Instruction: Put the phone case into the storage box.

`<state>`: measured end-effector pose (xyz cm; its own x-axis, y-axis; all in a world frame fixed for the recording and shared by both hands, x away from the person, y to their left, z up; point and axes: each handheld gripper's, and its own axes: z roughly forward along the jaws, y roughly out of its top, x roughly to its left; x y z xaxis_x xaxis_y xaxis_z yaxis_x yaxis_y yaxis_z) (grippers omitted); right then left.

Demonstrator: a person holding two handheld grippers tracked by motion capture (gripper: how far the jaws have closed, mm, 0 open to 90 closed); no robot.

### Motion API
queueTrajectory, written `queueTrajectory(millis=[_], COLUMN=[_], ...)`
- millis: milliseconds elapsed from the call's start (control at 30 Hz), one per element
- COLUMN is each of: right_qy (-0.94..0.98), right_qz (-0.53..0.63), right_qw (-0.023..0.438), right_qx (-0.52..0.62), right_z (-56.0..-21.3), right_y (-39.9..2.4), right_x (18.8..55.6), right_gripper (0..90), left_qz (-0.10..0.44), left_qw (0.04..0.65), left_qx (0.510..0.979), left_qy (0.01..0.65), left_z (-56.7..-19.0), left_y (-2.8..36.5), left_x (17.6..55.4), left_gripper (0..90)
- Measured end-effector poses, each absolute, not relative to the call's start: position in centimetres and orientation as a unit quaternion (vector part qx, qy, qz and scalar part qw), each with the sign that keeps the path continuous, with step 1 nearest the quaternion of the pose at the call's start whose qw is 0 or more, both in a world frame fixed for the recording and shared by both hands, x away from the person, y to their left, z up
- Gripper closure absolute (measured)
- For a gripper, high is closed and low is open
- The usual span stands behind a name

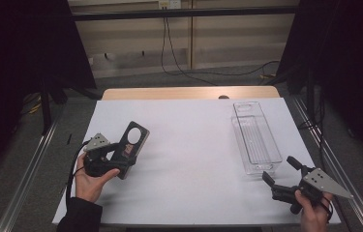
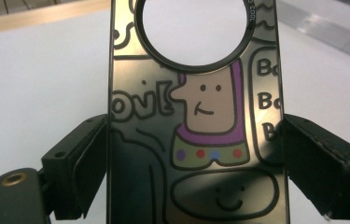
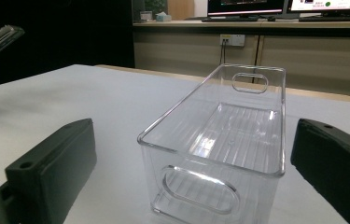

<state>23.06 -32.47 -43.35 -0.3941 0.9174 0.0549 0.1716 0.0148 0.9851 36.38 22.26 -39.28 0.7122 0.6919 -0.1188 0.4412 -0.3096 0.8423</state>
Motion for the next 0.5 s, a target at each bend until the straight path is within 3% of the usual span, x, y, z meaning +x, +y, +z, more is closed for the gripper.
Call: queueTrajectory(millis=[500], right_qy=[0.642], right_qz=[0.551], right_qw=[0.341], right_qx=[0.410], right_z=[-43.1], right_y=[-32.1], right_x=[22.8], right_gripper=[0.0], left_qz=[0.139], left_qw=[0.511], left_qx=[0.791], left_qy=[0.306], left_z=[-38.6], left_y=[20.9], left_x=[35.2], left_gripper=[12.5])
